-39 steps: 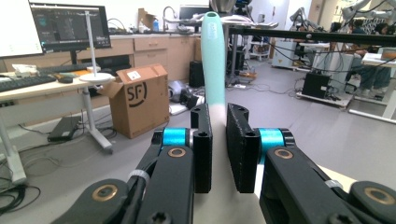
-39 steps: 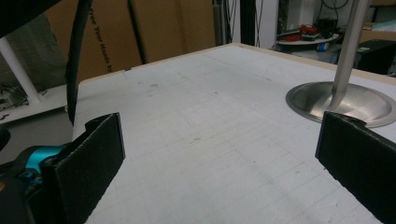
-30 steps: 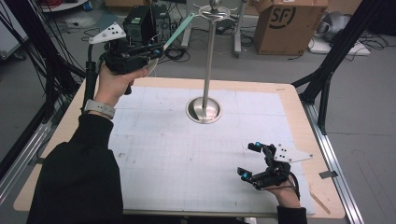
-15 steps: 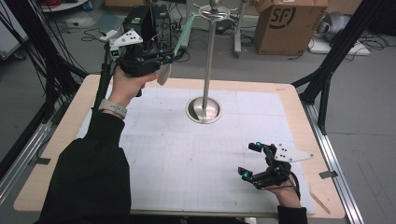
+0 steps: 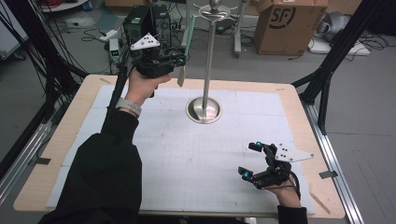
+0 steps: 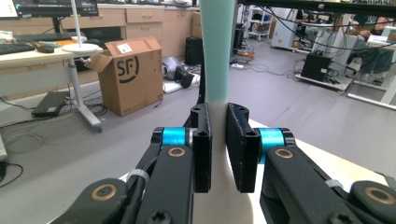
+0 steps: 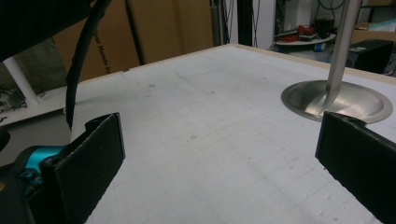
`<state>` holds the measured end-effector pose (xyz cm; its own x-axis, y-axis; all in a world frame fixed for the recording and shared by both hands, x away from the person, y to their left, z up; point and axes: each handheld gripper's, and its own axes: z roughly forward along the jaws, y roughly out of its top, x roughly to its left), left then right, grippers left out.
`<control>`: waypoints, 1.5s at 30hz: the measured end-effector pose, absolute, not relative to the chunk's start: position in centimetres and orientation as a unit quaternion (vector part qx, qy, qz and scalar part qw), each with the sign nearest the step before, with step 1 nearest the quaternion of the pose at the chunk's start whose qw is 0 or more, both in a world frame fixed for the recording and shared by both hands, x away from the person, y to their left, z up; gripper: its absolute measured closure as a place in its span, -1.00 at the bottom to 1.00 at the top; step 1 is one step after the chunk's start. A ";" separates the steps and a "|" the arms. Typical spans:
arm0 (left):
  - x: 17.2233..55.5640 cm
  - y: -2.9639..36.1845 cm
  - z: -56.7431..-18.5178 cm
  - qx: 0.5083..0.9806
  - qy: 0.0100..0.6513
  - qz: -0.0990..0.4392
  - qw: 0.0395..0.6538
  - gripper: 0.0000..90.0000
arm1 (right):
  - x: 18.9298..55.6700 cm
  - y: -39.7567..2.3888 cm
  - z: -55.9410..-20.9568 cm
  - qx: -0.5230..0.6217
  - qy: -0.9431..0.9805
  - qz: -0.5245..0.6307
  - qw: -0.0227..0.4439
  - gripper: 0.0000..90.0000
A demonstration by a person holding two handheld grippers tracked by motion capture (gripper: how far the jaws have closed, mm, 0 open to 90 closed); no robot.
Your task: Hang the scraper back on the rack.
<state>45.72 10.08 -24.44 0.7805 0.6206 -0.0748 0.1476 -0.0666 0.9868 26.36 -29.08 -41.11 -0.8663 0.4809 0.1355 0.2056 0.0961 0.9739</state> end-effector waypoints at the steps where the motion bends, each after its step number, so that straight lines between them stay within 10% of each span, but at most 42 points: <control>1: 45.8 9.9 -24.5 0.704 0.273 0.189 0.628 0.79 | 26.4 -29.1 -41.1 0.235 0.732 0.630 0.111 -1.00; 6: 45.8 9.5 -24.7 0.703 0.269 0.203 0.626 0.84 | 26.4 -29.2 -41.1 0.235 0.731 0.631 0.113 -0.99; 25: 41.0 15.3 -27.7 0.715 0.270 0.194 0.615 -0.61 | 26.6 -29.0 -41.1 0.235 0.732 0.630 0.113 -1.00; 45: 35.0 19.4 -32.6 0.729 0.262 0.199 0.601 -0.96 | 26.6 -28.4 -41.2 0.238 0.739 0.620 0.115 -1.00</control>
